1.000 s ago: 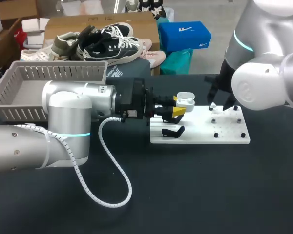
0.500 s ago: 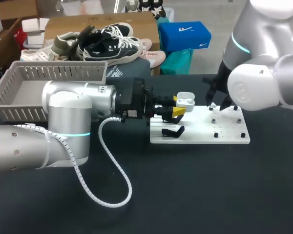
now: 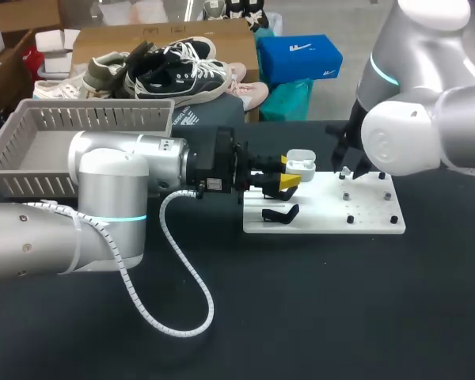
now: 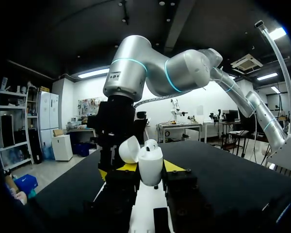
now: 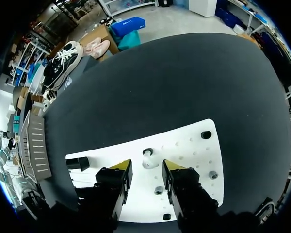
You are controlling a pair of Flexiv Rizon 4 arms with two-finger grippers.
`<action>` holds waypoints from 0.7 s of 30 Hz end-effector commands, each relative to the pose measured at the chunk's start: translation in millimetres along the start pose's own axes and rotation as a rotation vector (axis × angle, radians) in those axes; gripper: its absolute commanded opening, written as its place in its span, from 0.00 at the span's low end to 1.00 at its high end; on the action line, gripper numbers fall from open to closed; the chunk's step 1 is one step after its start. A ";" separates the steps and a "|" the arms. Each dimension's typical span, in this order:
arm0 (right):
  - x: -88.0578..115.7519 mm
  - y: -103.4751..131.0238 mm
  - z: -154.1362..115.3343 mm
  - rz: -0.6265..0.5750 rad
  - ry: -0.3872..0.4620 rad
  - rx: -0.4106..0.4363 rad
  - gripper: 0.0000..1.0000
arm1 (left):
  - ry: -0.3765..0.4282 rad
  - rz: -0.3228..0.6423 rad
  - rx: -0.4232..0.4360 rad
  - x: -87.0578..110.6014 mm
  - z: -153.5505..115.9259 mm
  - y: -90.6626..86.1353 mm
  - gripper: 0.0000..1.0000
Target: Pick up each earbud case from the left stands, insert the matching earbuds, close the lid, and place the case in the box.
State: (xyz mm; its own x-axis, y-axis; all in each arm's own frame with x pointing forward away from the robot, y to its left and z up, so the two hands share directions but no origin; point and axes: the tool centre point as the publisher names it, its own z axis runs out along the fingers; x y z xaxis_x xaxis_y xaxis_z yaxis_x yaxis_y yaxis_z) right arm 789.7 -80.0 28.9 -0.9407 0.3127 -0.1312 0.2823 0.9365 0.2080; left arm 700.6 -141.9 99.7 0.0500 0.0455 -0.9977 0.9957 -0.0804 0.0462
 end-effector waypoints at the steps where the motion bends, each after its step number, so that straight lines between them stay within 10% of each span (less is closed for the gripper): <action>1: -3.8 1.2 3.4 0.002 0.010 0.004 0.37 | -0.002 0.001 0.000 0.5 0.1 0.2 0.00; 14: -6.2 1.0 6.2 0.012 0.018 0.008 0.25 | -0.002 0.001 0.000 0.5 0.1 0.2 0.00; 21: -4.2 -1.9 8.7 0.020 0.025 0.015 0.38 | -0.002 0.001 0.000 0.5 0.1 0.2 0.00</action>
State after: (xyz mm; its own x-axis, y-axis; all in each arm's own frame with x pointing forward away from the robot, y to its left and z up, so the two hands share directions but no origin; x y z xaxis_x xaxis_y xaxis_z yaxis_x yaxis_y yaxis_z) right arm 793.5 -81.8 21.2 -0.9391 0.3270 -0.1059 0.3024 0.9325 0.1973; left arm 700.6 -141.9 99.7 0.0500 0.0455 -0.9977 0.9957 -0.0804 0.0462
